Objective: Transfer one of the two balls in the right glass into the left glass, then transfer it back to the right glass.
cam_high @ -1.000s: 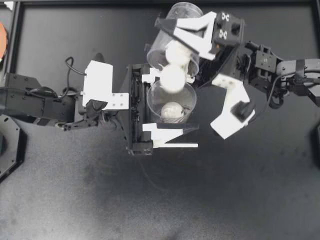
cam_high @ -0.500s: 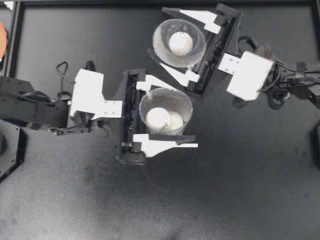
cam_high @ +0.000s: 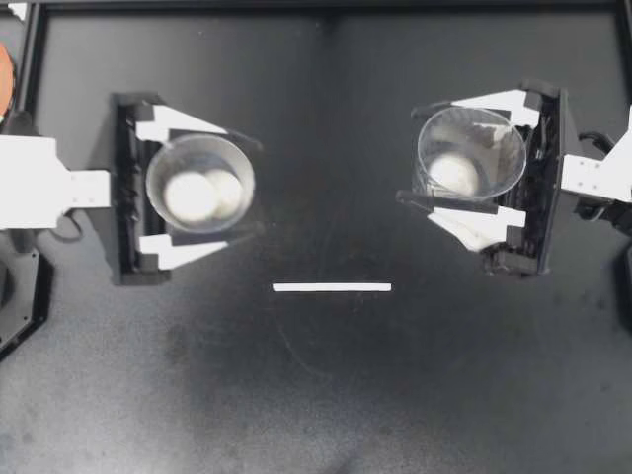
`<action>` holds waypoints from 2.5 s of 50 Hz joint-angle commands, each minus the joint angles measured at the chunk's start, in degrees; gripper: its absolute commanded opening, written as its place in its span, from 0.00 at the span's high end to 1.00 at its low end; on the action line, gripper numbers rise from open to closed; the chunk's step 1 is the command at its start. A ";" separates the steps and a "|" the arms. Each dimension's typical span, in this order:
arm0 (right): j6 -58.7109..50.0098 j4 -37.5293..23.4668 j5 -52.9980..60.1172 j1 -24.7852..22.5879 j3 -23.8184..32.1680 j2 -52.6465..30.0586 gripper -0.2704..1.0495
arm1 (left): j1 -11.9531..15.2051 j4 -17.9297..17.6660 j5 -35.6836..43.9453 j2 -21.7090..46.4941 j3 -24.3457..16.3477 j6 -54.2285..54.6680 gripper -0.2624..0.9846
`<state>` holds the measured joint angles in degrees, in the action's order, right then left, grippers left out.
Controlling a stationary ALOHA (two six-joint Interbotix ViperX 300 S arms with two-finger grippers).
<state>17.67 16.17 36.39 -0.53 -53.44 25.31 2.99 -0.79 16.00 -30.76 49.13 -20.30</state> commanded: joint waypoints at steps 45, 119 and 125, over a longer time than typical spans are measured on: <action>-15.12 -4.57 3.43 -6.86 18.28 -23.99 0.25 | 5.54 0.18 -0.53 6.94 -12.57 -42.01 0.18; -15.73 -3.16 4.75 -5.89 19.60 -25.31 0.25 | 3.69 0.26 8.61 13.80 -14.59 -68.12 0.18; -15.64 -3.08 4.75 -5.71 19.60 -25.22 0.25 | 3.69 0.26 8.70 14.15 -14.59 -69.79 0.18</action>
<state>2.02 12.92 40.61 -6.77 -35.33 -0.62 6.86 -0.53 24.08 -16.17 35.68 -89.82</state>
